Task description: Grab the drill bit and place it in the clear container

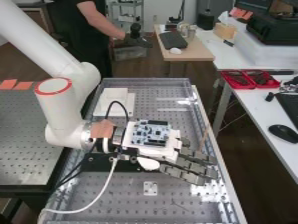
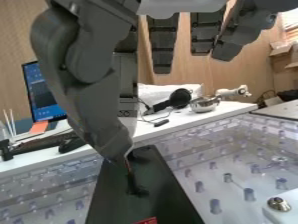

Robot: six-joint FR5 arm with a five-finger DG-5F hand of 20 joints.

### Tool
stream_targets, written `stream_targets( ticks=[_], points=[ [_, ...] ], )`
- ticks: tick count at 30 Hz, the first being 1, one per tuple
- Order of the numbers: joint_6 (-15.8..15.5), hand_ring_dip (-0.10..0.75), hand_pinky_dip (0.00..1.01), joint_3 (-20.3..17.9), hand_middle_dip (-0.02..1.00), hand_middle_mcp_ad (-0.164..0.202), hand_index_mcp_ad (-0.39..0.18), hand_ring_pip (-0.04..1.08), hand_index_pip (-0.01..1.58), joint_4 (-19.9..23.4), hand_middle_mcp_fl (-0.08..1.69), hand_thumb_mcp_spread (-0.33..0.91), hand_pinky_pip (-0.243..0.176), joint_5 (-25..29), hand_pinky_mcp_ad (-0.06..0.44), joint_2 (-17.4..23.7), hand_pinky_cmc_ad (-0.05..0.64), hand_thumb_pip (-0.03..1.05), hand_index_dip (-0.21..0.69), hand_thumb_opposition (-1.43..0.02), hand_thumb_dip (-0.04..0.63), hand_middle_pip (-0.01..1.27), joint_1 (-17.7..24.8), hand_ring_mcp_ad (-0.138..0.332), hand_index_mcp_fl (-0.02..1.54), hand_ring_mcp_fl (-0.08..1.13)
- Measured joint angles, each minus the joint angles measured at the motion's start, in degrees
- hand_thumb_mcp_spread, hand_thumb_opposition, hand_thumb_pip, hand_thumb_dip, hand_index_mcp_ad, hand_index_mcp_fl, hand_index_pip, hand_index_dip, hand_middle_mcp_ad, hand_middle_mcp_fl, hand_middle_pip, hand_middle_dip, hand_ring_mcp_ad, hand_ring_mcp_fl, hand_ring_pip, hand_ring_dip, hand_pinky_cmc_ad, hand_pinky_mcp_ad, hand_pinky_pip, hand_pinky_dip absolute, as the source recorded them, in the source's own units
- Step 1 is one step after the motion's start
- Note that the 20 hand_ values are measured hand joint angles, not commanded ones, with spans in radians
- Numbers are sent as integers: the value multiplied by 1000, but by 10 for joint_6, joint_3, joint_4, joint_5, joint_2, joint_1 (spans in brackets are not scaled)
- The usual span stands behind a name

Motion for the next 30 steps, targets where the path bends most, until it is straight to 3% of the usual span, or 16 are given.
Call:
stream_targets(
  ticks=[30],
  points=[
    [-10,-61,190,-4,140,82,-87,66,1330,-1,98,452,-94,-6,136,2,239,646,31,-942,283,134,-2,209,391,0]
  ],
)
